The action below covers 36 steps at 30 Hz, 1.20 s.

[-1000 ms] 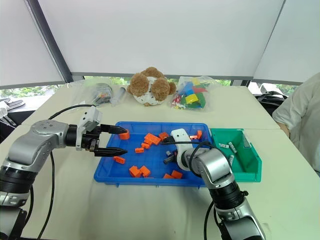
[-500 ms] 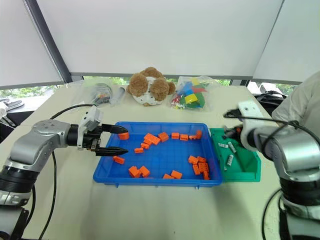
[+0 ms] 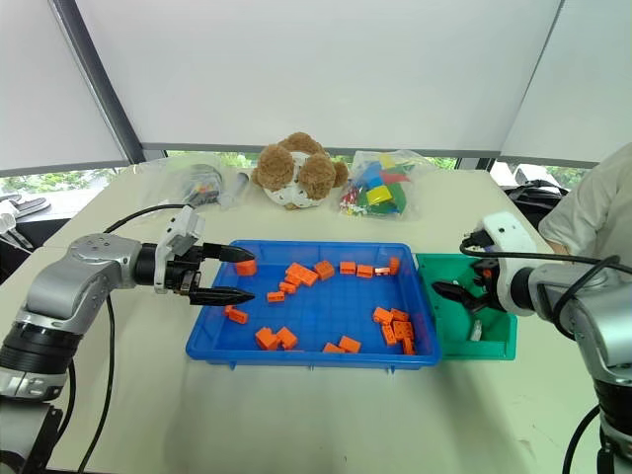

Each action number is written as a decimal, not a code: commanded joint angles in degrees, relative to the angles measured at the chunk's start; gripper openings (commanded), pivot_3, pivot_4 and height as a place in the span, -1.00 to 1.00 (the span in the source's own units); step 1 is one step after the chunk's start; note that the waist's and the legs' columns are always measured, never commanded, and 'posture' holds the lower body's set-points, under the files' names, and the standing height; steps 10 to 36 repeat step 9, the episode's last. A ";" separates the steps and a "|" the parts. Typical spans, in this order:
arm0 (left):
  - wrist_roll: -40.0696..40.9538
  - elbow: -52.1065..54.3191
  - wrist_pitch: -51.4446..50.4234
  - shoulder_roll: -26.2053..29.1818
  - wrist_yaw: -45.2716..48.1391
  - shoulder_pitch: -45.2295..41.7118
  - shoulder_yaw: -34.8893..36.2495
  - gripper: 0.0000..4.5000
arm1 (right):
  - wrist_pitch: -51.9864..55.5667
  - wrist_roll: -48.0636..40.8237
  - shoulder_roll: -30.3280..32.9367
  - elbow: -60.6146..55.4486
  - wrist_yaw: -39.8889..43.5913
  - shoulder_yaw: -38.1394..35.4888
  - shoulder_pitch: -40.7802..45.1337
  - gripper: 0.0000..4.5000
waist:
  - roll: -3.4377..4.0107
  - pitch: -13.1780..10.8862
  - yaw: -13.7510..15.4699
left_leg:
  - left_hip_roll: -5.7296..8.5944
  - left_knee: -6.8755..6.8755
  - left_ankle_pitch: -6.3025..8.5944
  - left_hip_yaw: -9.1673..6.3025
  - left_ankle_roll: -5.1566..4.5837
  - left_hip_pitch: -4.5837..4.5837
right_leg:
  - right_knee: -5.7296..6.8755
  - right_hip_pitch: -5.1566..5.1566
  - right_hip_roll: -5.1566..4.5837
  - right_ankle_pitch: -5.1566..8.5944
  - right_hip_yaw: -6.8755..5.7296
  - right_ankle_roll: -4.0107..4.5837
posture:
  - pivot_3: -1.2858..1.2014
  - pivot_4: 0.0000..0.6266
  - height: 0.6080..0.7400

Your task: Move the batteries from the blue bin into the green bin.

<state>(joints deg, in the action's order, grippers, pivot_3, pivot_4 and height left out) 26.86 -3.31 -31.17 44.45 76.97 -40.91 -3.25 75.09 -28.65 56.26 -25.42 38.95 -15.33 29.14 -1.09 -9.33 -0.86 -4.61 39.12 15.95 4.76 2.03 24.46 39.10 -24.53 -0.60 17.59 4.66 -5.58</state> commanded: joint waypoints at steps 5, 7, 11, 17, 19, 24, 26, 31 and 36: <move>2.60 2.84 -2.77 3.47 1.37 -0.02 2.89 1.00 | -5.61 -9.77 4.24 -8.14 9.81 -1.90 2.05 0.98 | 0.00 0.00 0.09 | 0.00 0.00 0.00 -0.02 0.00 0.00 | 0.00 0.01 0.00 0.00 -0.01 0.00 | 0.03 -0.52 0.89; 3.04 3.31 -3.28 4.17 1.38 0.23 3.26 1.00 | -6.09 -11.34 4.53 -9.16 10.56 -1.50 2.26 0.98 | 0.00 0.00 0.10 | 0.00 0.00 0.00 -0.02 0.00 0.00 | 0.00 0.01 -0.01 0.00 -0.02 0.00 | 0.03 -0.52 0.89; 3.75 3.58 -4.35 4.52 1.30 0.47 3.72 1.00 | -6.93 -11.74 4.98 -9.71 10.71 -0.92 1.91 0.98 | 0.00 0.00 0.10 | 0.00 0.01 0.00 -0.02 0.00 0.00 | 0.00 0.01 -0.01 0.00 -0.02 0.00 | 0.03 -0.52 0.89; 3.75 3.58 -4.35 4.52 1.30 0.47 3.72 1.00 | -6.93 -11.74 4.98 -9.71 10.71 -0.92 1.91 0.98 | 0.00 0.00 0.10 | 0.00 0.01 0.00 -0.02 0.00 0.00 | 0.00 0.01 -0.01 0.00 -0.02 0.00 | 0.03 -0.52 0.89; 3.75 3.58 -4.35 4.52 1.30 0.47 3.72 1.00 | -6.93 -11.74 4.98 -9.71 10.71 -0.92 1.91 0.98 | 0.00 0.00 0.10 | 0.00 0.01 0.00 -0.02 0.00 0.00 | 0.00 0.01 -0.01 0.00 -0.02 0.00 | 0.03 -0.52 0.89; 3.75 3.58 -4.35 4.52 1.30 0.47 3.72 1.00 | -6.93 -11.74 4.98 -9.71 10.71 -0.92 1.91 0.98 | 0.00 0.00 0.10 | 0.00 0.01 0.00 -0.02 0.00 0.00 | 0.00 0.01 -0.01 0.00 -0.02 0.00 | 0.03 -0.52 0.89; 3.75 3.58 -4.35 4.52 1.30 0.47 3.72 1.00 | -6.93 -11.74 4.98 -9.71 10.71 -0.92 1.91 0.98 | 0.00 0.00 0.10 | 0.00 0.01 0.00 -0.02 0.00 0.00 | 0.00 0.01 -0.01 0.00 -0.02 0.00 | 0.03 -0.52 0.89; 3.75 3.58 -4.35 4.52 1.30 0.47 3.72 1.00 | -6.93 -11.74 4.98 -9.71 10.71 -0.92 1.91 0.98 | 0.00 0.00 0.10 | 0.00 0.01 0.00 -0.02 0.00 0.00 | 0.00 0.01 -0.01 0.00 -0.02 0.00 | 0.03 -0.52 0.89; 3.75 3.58 -4.35 4.52 1.30 0.47 3.72 1.00 | -6.93 -11.74 4.98 -9.71 10.71 -0.92 1.91 0.98 | 0.00 0.00 0.10 | 0.00 0.01 0.00 -0.02 0.00 0.00 | 0.00 0.01 -0.01 0.00 -0.02 0.00 | 0.03 -0.52 0.89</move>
